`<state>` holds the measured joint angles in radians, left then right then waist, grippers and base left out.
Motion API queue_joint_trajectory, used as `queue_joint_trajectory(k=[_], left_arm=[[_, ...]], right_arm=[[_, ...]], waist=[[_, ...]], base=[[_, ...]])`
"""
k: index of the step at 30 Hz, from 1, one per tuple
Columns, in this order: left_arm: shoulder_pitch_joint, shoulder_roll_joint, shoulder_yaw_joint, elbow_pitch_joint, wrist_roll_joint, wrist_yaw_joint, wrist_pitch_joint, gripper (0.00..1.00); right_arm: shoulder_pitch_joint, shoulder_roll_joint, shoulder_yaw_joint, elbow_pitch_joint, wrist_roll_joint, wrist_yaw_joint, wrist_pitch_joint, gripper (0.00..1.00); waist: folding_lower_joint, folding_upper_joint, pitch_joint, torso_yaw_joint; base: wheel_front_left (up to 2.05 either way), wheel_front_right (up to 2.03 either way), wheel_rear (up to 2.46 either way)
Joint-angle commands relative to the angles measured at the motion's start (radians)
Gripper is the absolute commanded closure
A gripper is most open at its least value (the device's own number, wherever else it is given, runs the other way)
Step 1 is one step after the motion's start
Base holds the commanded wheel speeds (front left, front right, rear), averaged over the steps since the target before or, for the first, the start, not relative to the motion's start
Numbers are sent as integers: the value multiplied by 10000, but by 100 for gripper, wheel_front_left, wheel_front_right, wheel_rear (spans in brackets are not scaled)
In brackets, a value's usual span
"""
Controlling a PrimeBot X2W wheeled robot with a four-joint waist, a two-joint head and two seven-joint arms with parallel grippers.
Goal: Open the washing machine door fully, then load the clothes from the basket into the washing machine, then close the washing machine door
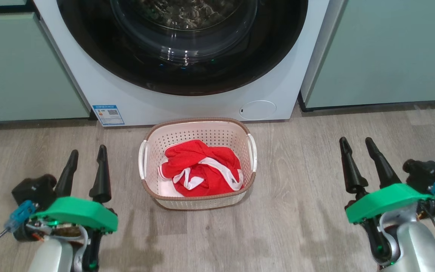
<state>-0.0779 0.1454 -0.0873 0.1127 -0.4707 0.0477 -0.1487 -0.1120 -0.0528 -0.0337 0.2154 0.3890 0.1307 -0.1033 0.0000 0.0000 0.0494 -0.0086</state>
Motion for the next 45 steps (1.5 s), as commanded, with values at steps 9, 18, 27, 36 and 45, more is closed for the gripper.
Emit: queue_joint_trajectory(k=[9, 18, 27, 36, 45], left_arm=[[-157, 158, 238, -311, 796, 97, -356, 0], [-106, 27, 376, -194, 1415, 108, -619, 0], [-149, -70, 558, -93, 2141, 132, -883, 0], [-162, -153, 642, -19, 2909, 150, -1131, 0], [-172, -250, 785, 285, 2617, 53, -1131, 0]], right_arm=[[-166, 31, 333, -456, -1049, 0, -193, 0], [-111, 32, 316, -488, -1636, 0, -348, 0], [-135, 29, 303, -569, -2220, 0, -511, 0], [-193, 25, 315, -519, -2830, 0, -754, 0], [-188, 25, 245, -385, -2447, 0, -841, 0]], waist=[[0, 0, -35, 11], [0, 0, 38, 7], [0, 0, 163, 0], [0, 0, 222, 15], [0, 0, 233, 21]], base=[[0, 0, 0], [0, 0, 0], [0, 0, 0], [0, 0, 0], [0, 0, 0]])
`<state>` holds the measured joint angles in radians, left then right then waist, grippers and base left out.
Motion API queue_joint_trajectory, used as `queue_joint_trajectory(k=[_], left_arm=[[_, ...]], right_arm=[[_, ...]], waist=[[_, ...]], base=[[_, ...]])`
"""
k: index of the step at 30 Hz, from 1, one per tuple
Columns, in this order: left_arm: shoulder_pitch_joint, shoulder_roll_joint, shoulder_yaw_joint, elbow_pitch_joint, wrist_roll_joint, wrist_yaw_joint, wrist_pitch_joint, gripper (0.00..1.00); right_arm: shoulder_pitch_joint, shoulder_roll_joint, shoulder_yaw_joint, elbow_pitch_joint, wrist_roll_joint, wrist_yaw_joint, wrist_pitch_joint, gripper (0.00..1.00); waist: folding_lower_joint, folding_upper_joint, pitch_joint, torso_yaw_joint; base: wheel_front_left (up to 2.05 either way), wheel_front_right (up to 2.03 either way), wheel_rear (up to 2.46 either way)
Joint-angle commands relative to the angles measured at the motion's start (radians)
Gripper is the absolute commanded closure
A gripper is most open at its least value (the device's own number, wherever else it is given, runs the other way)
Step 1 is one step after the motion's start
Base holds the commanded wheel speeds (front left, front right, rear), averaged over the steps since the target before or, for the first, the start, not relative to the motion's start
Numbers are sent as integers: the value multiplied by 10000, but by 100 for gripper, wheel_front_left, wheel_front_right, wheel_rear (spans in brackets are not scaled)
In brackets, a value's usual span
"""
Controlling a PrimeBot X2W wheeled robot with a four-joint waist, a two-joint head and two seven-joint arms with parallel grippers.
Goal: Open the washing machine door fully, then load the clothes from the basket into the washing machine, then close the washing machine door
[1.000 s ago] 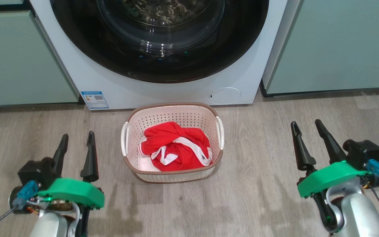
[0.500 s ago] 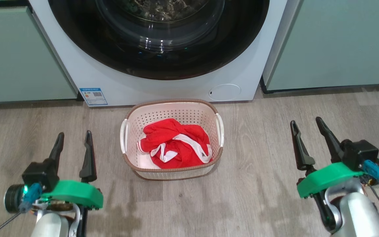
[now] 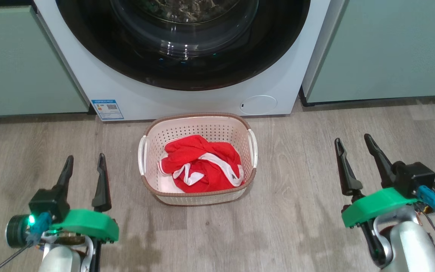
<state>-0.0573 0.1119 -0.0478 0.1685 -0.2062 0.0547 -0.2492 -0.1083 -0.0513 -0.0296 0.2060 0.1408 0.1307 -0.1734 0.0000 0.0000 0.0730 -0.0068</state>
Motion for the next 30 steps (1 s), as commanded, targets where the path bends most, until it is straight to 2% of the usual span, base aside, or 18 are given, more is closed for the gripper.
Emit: queue_joint_trajectory(k=[1, 30], left_arm=[[-378, 86, 390, -273, -27, -18, -126, 0], [-403, 68, 388, 48, 9, 55, -126, 0]], right_arm=[[-225, 10, 205, -291, 34, 0, -140, 0], [-183, 10, 109, -207, 251, 0, -181, 0]], waist=[[0, 0, -4, 2], [0, 0, -85, 101]], base=[[0, 0, 0], [0, 0, 0]])
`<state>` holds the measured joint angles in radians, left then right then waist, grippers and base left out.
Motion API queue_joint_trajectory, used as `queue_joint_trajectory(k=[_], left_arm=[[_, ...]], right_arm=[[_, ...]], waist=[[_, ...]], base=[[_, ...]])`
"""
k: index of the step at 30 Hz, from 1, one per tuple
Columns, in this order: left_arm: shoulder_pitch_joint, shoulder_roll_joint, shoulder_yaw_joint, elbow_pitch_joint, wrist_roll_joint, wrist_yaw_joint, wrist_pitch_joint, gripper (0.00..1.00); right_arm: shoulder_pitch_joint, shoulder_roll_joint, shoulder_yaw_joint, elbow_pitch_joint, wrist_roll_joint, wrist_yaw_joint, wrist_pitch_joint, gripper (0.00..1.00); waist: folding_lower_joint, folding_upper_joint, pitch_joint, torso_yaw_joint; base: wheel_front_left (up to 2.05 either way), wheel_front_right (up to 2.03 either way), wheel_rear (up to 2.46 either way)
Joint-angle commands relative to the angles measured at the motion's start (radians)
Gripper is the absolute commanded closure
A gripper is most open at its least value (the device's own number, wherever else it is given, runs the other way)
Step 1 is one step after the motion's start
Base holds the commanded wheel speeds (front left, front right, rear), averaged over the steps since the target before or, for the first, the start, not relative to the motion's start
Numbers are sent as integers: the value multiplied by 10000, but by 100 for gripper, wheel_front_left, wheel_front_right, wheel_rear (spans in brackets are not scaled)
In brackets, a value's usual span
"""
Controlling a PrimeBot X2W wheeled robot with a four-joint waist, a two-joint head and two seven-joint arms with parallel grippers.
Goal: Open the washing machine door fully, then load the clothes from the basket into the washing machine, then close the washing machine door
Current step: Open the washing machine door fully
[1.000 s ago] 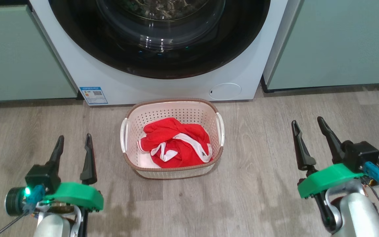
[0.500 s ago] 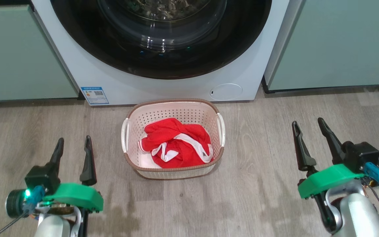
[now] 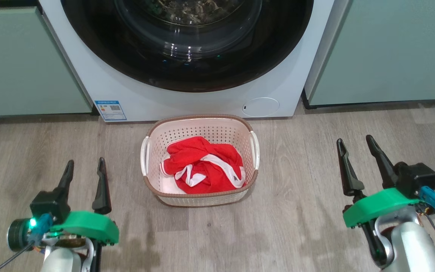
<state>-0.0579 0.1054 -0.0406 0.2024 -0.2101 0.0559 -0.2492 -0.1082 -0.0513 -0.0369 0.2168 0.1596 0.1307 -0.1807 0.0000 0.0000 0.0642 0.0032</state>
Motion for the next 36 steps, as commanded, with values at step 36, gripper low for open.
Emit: queue_joint_trajectory(k=[36], left_arm=[[-566, 191, 281, -618, 120, 25, -126, 0]], right_arm=[[-409, 11, 55, -137, 331, 0, -315, 0]], waist=[[0, 0, 373, -334]], base=[[83, 83, -166]])
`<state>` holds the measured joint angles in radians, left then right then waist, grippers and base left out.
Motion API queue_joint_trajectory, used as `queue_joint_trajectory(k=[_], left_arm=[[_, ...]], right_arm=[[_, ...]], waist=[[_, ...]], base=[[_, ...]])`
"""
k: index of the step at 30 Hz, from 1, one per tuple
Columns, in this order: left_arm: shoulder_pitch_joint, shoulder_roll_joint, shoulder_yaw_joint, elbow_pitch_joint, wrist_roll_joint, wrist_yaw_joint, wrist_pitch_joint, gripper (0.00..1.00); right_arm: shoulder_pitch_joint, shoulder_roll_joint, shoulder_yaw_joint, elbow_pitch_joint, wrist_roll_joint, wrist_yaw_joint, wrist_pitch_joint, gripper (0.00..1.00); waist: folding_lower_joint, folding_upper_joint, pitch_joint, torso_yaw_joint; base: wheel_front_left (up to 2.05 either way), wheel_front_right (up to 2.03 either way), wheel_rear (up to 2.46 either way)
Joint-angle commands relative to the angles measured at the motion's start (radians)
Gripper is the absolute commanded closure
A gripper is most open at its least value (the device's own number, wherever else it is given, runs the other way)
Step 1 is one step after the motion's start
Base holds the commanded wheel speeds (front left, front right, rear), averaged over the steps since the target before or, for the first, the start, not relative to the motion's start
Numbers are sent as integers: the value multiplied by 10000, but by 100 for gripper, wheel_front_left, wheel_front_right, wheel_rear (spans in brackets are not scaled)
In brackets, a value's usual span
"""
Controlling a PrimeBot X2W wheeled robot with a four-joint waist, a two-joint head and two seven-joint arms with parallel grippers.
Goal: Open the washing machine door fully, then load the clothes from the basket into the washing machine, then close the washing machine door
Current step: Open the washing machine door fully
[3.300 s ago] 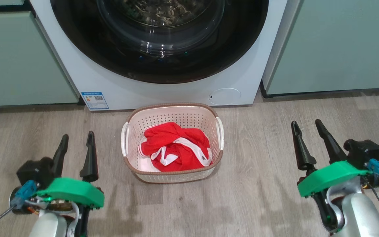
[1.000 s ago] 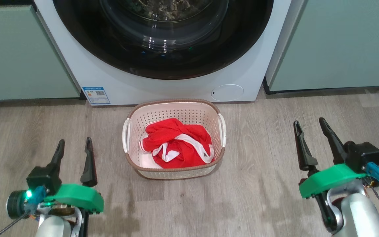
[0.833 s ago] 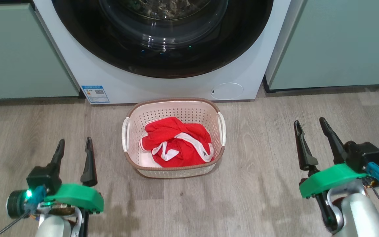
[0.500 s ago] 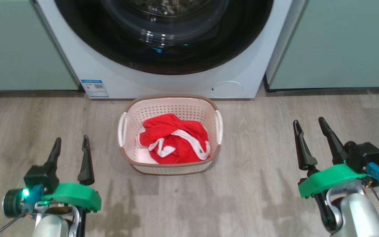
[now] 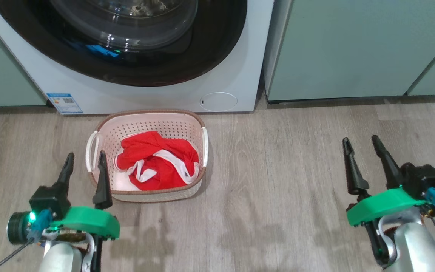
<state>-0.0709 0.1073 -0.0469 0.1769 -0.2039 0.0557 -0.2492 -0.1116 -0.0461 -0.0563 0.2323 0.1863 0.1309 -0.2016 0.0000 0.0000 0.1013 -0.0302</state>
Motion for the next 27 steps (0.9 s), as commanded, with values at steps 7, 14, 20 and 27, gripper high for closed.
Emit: queue_joint_trajectory(k=[7, 14, 20, 27], left_arm=[[-449, 178, 365, -512, 72, -66, -126, 0], [-483, 192, 395, -464, 81, -180, -126, 0], [-487, 161, 420, -497, 168, -159, -126, 0], [-479, 122, 454, -531, 203, -156, -126, 0]], right_arm=[[-400, -41, 243, -253, 146, -2, -146, 0], [-450, -41, 222, -191, 194, -2, -193, 0], [-496, -41, 272, -169, 202, -2, -220, 0], [-510, -41, 271, -172, 208, -2, -238, 0]], waist=[[0, 0, 65, -84], [0, 0, 129, -108], [0, 0, 168, -123], [0, 0, 192, -110]], base=[[54, 54, -108], [0, 0, 0], [0, 0, 0], [0, 0, 0]])
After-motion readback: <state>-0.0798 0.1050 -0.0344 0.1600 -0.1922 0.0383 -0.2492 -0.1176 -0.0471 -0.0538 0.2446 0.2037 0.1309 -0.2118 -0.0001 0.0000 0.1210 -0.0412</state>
